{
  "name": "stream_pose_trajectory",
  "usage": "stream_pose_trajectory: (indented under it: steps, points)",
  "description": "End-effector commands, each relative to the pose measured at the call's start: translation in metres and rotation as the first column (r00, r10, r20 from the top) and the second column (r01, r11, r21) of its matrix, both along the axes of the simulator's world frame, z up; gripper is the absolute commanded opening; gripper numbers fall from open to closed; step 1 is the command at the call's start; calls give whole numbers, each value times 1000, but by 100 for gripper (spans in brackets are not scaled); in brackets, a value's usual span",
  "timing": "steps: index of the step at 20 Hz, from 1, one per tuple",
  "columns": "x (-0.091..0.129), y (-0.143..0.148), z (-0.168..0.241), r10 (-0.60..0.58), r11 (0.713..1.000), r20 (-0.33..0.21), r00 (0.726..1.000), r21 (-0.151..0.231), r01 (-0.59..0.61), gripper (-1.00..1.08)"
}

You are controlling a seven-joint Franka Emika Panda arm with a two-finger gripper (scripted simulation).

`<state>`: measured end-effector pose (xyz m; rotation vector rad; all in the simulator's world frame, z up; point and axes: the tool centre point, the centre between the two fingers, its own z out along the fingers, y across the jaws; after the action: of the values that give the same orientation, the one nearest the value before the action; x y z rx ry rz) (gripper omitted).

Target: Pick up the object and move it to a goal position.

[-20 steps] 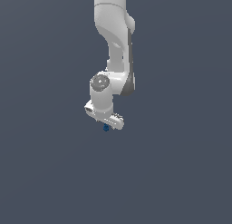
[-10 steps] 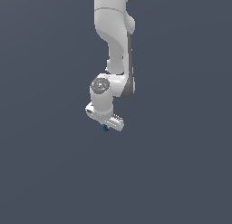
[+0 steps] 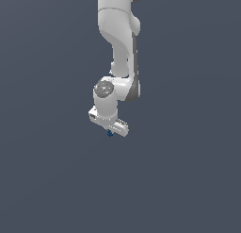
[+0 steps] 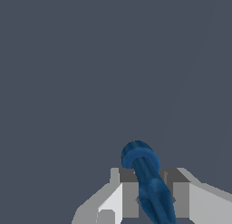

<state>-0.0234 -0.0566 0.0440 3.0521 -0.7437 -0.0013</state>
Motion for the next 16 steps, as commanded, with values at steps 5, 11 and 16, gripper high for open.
stream_pose_trajectory:
  steps: [5, 11, 16]
  points:
    - [12, 1, 15, 0, 1000, 1, 1000, 0, 0, -100]
    - [36, 4, 42, 0, 1000, 1, 1000, -1, 0, -100]
    - [61, 6, 72, 0, 1000, 1, 1000, -1, 0, -100]
